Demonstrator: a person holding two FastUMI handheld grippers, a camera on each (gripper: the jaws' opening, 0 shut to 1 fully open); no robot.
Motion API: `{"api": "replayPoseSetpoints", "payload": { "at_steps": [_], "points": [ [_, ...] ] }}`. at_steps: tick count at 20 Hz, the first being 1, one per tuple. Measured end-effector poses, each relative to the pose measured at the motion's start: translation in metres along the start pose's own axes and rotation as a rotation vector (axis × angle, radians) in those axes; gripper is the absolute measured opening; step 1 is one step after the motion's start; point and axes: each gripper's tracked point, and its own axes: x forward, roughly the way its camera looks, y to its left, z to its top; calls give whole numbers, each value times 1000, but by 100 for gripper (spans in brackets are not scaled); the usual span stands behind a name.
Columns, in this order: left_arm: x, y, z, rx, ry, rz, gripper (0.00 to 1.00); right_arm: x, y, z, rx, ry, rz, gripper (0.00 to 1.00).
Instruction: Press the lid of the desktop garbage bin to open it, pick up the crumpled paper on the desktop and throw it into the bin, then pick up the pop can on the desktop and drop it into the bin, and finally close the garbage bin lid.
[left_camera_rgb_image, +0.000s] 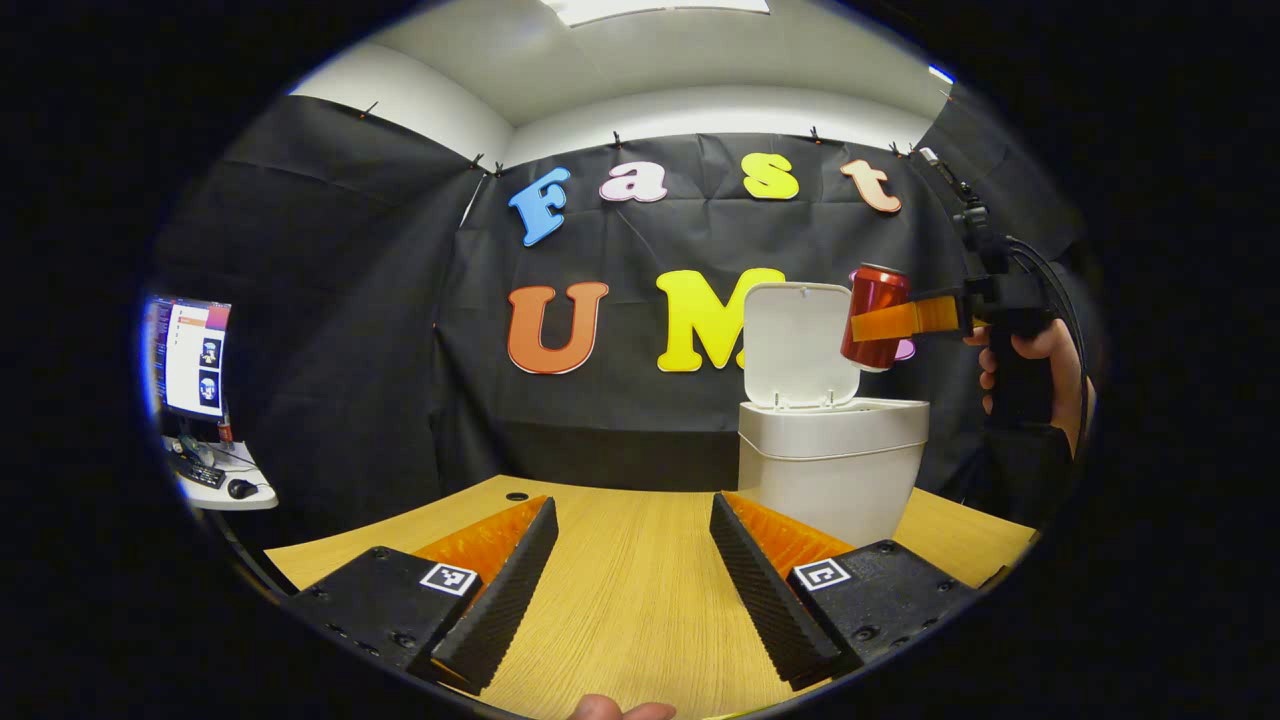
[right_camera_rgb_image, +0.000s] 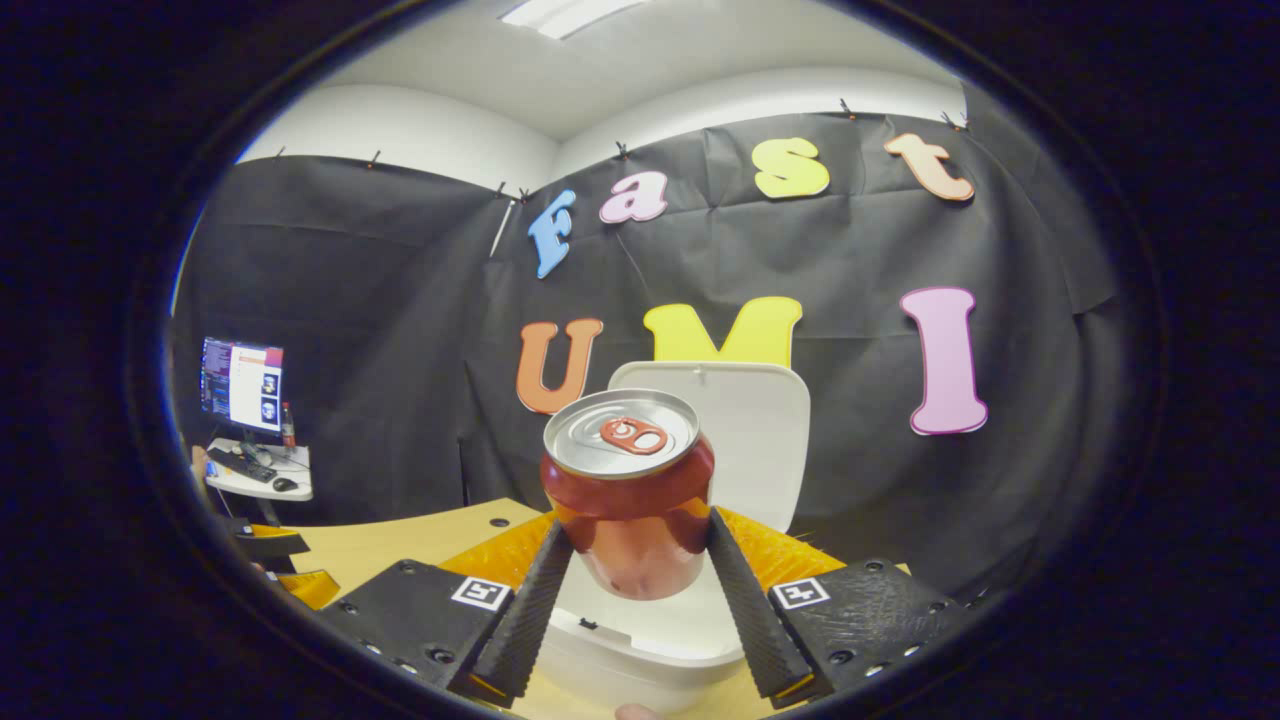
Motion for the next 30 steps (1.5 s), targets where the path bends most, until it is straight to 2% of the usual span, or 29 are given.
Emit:
{"api": "replayPoseSetpoints", "payload": {
  "at_steps": [11,18,22,23,30],
  "points": [
    [0,-2,-1,-3,5,-9,99,37,-5,-40,28,134,-31,80],
    [0,-1,1,5,-3,-7,99,41,-8,-46,17,149,-59,83],
    [0,-2,2,11,-10,-14,94,40,-6,-36,-1,116,-70,82],
    [0,-4,3,10,-9,-16,99,40,-6,-33,-5,105,-76,82],
    [2,-11,-1,-24,-4,-42,99,32,-11,6,-26,8,-120,83]
  ]
}}
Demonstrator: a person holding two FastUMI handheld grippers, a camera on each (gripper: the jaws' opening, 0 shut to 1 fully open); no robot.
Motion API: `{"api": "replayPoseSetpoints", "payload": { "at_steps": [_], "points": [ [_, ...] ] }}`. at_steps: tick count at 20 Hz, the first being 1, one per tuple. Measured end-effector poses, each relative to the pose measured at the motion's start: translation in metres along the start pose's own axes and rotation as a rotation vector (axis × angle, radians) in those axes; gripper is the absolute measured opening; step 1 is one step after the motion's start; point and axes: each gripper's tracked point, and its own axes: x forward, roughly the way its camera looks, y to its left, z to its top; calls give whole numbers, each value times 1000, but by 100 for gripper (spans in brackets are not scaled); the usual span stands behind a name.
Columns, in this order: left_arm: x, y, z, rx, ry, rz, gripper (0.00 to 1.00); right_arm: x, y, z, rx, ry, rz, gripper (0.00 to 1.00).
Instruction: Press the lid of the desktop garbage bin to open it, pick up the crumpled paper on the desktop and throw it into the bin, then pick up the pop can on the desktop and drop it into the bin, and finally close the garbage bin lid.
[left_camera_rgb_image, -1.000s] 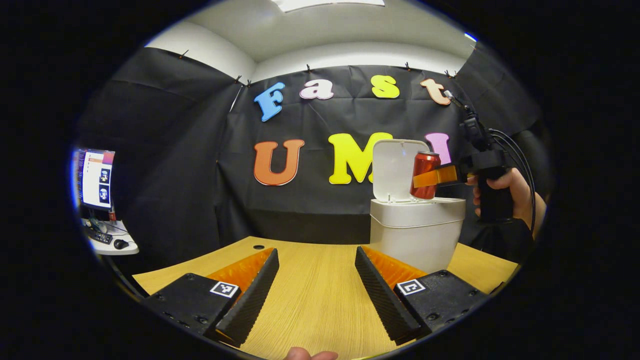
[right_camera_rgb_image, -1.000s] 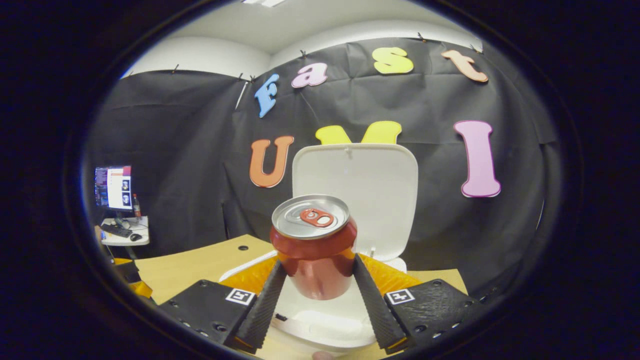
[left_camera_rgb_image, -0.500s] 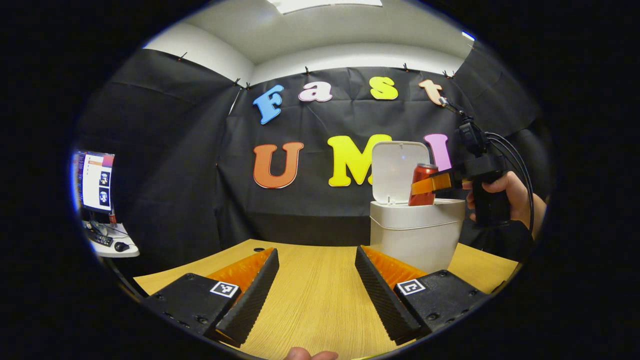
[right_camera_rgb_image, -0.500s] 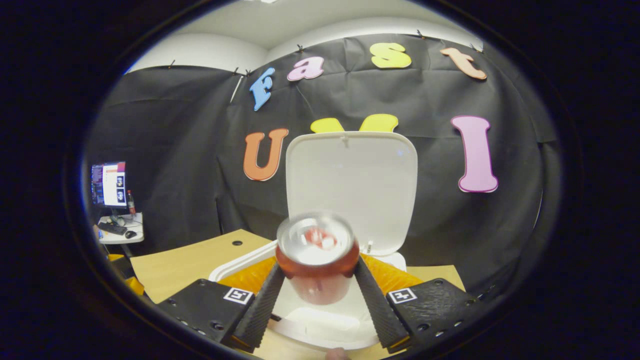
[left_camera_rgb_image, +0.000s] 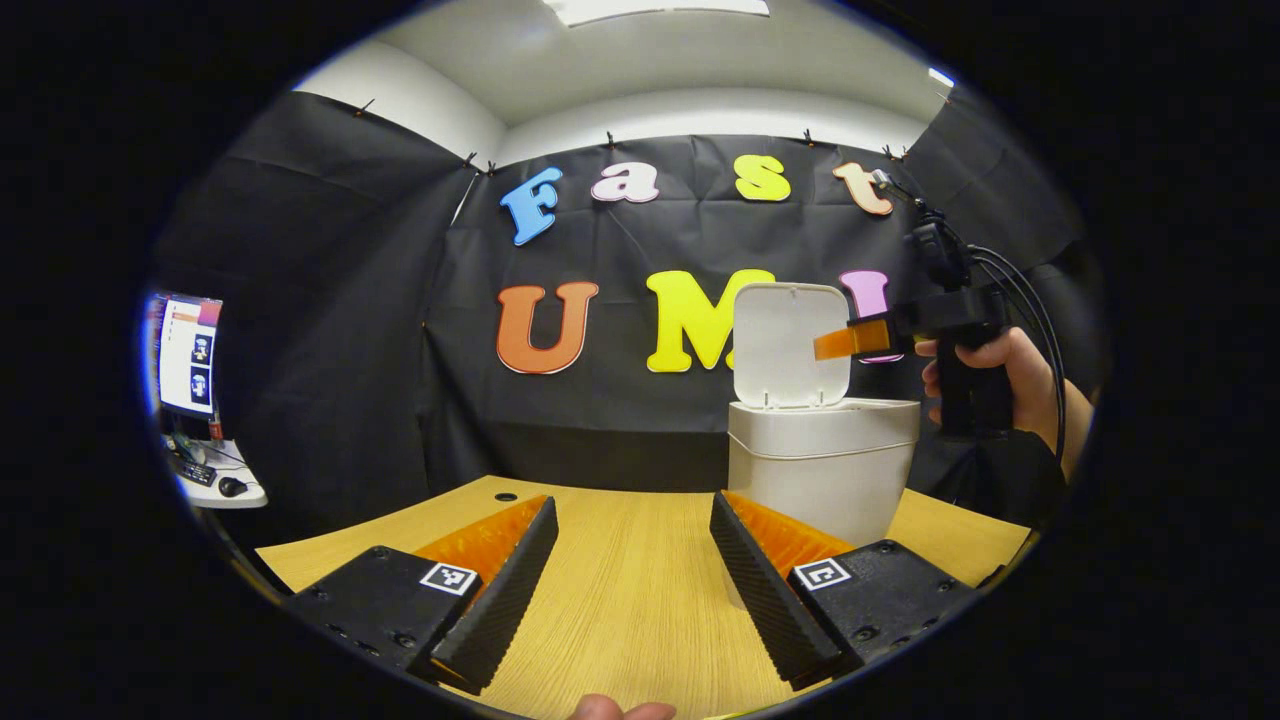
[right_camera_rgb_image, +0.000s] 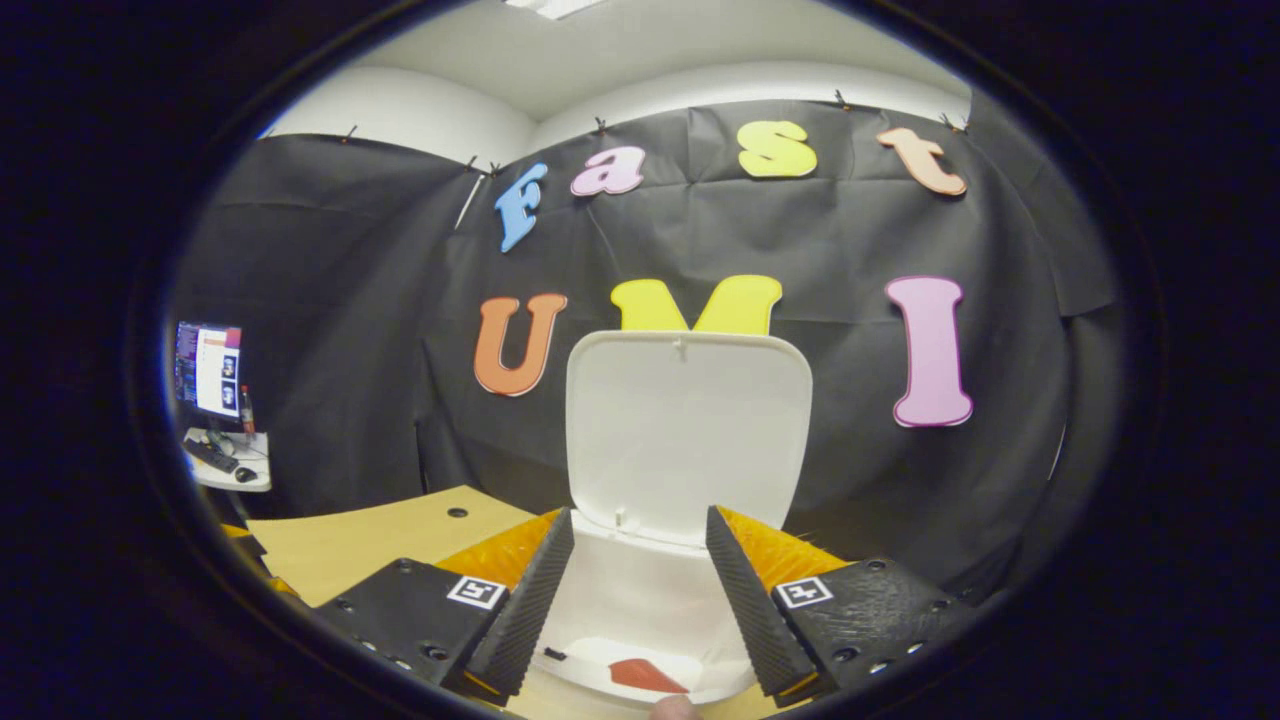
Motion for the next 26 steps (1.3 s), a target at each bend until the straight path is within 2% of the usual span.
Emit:
{"api": "replayPoseSetpoints", "payload": {
  "at_steps": [3,6,8,10,14,16,17,19,23,24,25,26],
  "points": [
    [-4,-6,3,-34,-5,-16,99,-3,-9,29,-16,-59,-32,82],
    [-3,-9,10,-35,-26,-21,99,-1,-12,59,-11,-103,-51,89],
    [-4,-13,18,-38,-38,-34,98,3,-16,78,3,-117,-63,89],
    [-7,-16,25,-46,-52,-53,98,13,-28,100,27,-151,-110,85],
    [-10,-16,40,-39,-87,-60,99,40,-45,134,45,-216,-185,84],
    [-6,-13,47,-46,-98,-59,98,56,-48,142,88,-219,-201,84],
    [-6,-11,49,-45,-99,-55,98,65,-51,144,101,-220,-216,88],
    [-6,-5,48,-39,-97,-47,99,80,-54,146,87,-232,-249,84],
    [-6,5,42,-40,-89,-31,99,100,-47,133,68,-208,-232,88],
    [-4,6,40,-47,-85,-31,99,102,-47,132,80,-203,-230,84],
    [-3,7,39,-51,-81,-30,99,103,-49,131,83,-200,-234,88],
    [-3,6,38,-51,-78,-31,99,104,-50,131,82,-200,-237,85]
  ]
}}
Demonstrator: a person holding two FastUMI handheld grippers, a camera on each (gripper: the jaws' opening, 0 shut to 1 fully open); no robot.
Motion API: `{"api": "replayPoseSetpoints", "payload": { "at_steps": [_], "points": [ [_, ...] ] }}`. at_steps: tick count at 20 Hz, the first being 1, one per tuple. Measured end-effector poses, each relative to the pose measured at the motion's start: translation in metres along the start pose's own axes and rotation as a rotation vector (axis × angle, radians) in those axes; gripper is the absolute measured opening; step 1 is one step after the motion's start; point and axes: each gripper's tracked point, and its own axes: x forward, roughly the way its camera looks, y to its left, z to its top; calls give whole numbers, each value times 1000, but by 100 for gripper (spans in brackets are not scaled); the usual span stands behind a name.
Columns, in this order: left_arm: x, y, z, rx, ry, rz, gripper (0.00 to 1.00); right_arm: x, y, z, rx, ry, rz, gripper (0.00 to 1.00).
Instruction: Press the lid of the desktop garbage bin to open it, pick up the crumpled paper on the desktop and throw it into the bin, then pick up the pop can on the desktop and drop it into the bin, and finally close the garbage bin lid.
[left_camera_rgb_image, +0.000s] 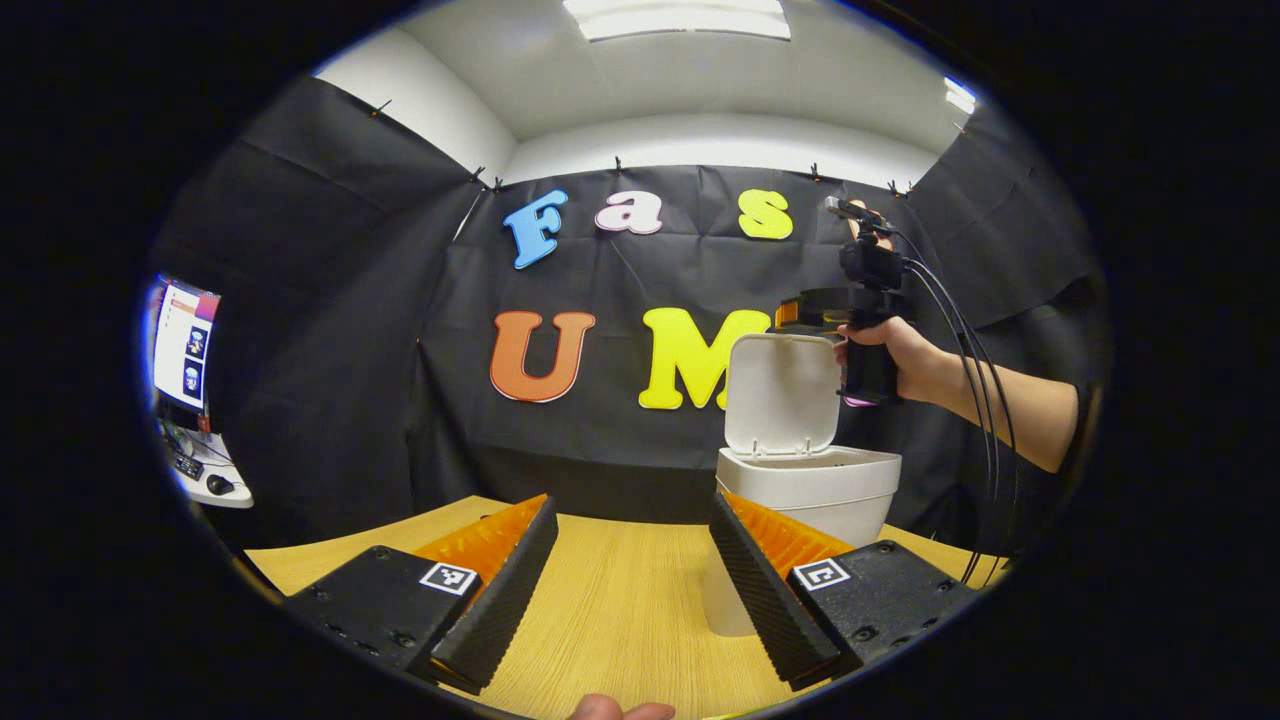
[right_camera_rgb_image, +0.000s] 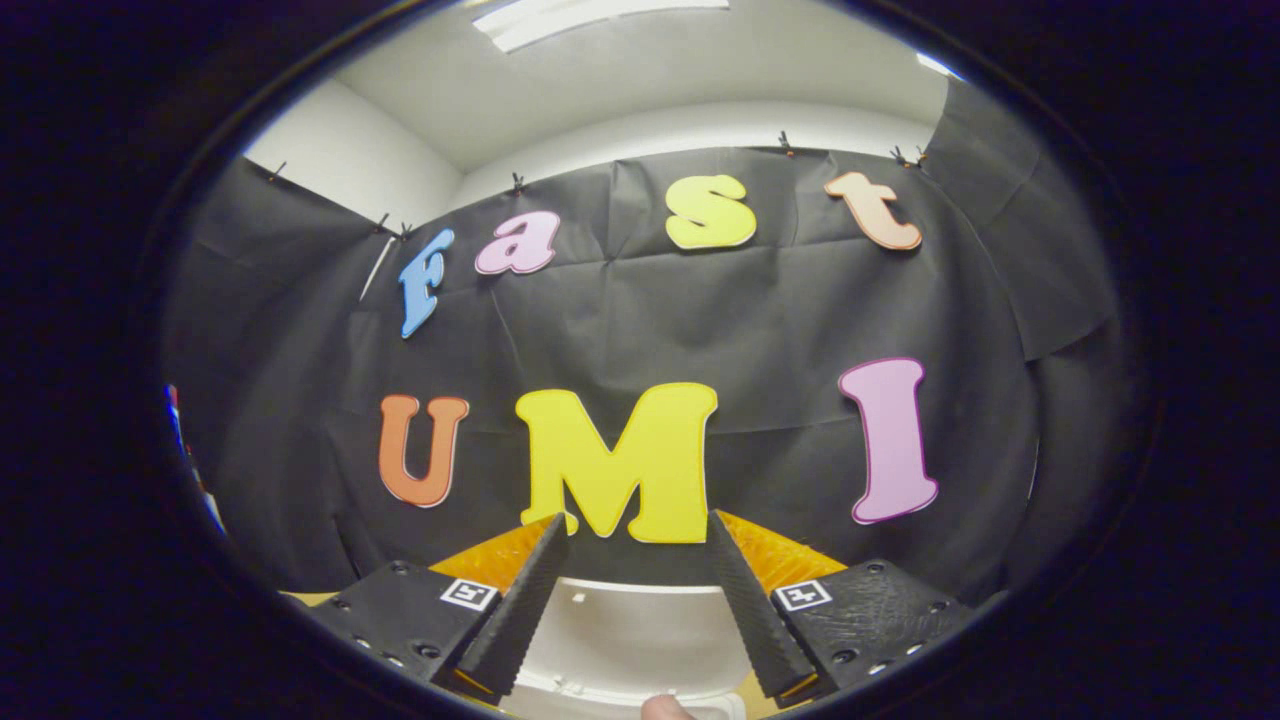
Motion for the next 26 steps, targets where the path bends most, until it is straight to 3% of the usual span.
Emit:
{"api": "replayPoseSetpoints", "payload": {
  "at_steps": [12,13,19,26],
  "points": [
    [-3,1,-8,-14,13,3,99,-12,-1,-16,21,79,10,87],
    [-3,0,-9,-12,13,1,99,-18,-1,-17,20,91,14,90],
    [-8,-11,-15,-1,17,-18,99,-61,4,-26,23,160,93,90],
    [-10,-28,-16,13,17,-41,99,-92,4,-74,37,319,145,88]
  ]
}}
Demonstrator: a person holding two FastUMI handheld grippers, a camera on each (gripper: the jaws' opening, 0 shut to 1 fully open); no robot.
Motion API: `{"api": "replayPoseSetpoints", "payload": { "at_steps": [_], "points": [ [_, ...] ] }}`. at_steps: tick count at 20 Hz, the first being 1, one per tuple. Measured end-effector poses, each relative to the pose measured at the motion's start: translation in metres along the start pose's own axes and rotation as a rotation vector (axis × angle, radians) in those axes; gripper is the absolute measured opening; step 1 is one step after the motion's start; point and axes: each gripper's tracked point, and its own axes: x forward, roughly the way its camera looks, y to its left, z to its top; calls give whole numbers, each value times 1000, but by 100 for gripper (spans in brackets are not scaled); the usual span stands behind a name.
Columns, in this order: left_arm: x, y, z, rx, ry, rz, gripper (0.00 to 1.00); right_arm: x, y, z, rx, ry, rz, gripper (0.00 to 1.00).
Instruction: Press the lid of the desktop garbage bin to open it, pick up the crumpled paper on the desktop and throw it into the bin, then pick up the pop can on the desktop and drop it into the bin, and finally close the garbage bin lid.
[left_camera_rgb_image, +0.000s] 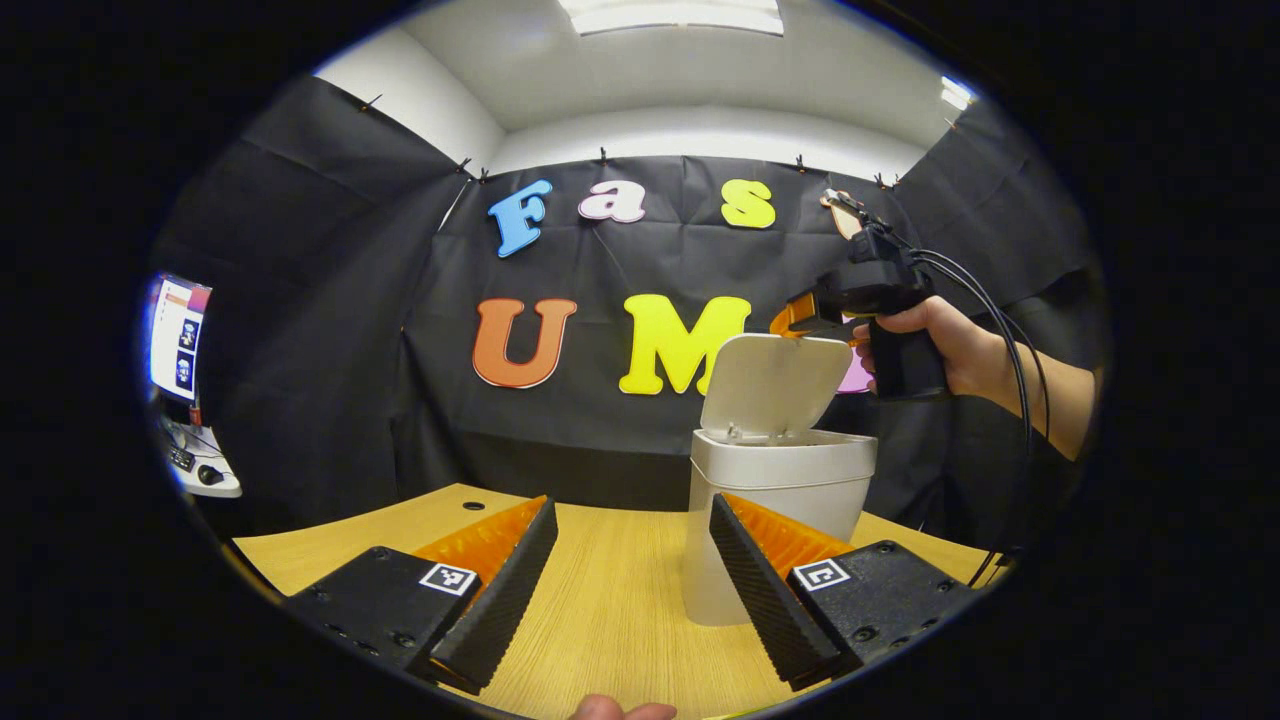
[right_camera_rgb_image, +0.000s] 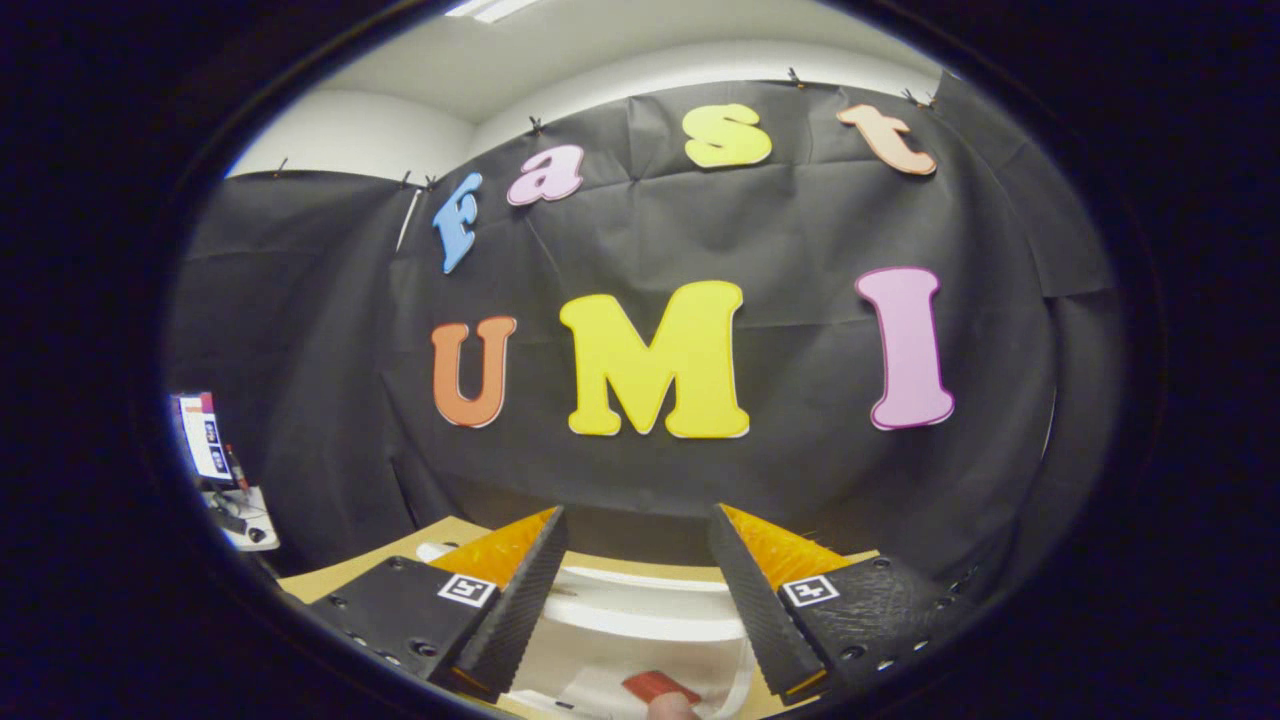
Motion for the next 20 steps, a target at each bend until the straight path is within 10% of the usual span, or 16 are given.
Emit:
{"api": "replayPoseSetpoints", "payload": {
  "at_steps": [20],
  "points": [
    [5,-18,-9,-27,4,-28,99,-17,9,-100,-11,137,65,82]
  ]
}}
